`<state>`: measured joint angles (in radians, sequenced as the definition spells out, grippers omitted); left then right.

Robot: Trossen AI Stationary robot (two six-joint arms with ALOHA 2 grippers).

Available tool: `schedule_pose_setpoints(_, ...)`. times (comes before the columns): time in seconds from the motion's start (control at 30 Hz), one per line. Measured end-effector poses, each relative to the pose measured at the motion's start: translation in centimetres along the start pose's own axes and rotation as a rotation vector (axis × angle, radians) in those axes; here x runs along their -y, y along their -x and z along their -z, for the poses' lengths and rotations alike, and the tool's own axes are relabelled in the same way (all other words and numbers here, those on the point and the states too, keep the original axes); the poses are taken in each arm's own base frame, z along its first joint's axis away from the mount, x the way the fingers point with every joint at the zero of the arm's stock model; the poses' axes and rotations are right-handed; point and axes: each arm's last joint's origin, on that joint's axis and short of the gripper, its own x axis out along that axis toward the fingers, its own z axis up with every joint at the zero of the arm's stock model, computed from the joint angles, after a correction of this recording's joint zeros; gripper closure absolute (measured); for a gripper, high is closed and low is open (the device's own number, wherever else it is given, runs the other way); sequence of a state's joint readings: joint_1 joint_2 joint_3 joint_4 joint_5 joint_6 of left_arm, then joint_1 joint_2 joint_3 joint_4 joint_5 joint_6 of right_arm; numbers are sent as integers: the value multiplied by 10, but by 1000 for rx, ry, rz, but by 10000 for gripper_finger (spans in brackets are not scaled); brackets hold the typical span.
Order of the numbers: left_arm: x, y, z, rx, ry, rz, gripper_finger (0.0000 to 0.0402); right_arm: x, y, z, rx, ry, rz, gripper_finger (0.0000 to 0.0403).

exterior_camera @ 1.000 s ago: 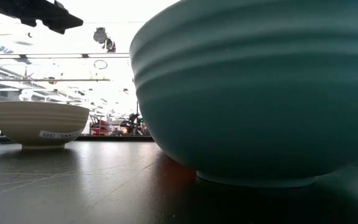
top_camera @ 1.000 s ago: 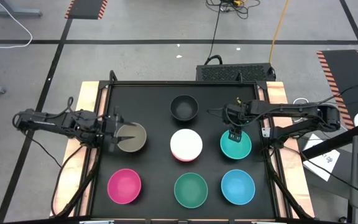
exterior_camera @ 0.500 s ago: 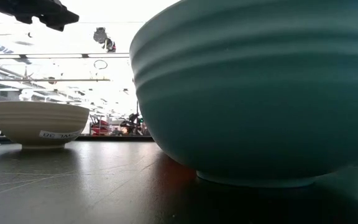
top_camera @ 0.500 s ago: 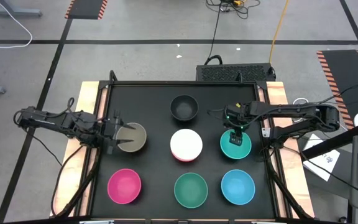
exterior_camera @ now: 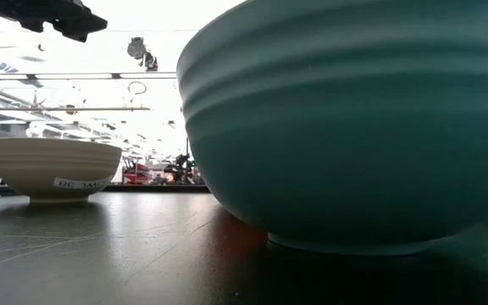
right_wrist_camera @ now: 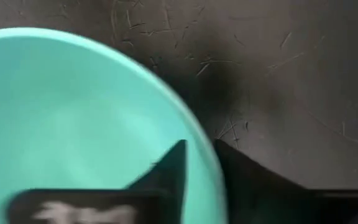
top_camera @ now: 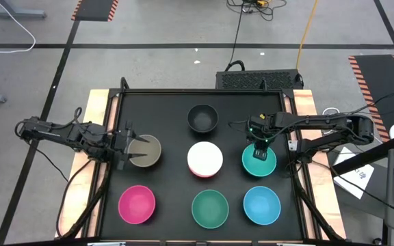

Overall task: Nest bowls inside each other
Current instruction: Stack the light blue bowl on the white bowl

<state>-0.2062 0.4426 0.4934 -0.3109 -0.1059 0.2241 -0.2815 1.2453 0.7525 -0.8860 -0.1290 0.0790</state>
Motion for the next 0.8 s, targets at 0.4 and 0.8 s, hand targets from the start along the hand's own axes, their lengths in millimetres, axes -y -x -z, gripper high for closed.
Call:
schedule_pose_setpoints(0.4,0,0,0,-2,1,0,170,1,11,-4,-4,1,4,400)
schedule_pose_setpoints(0.8,0,0,0,-3,0,1,170,2,74,-36,172,0,-20,402)
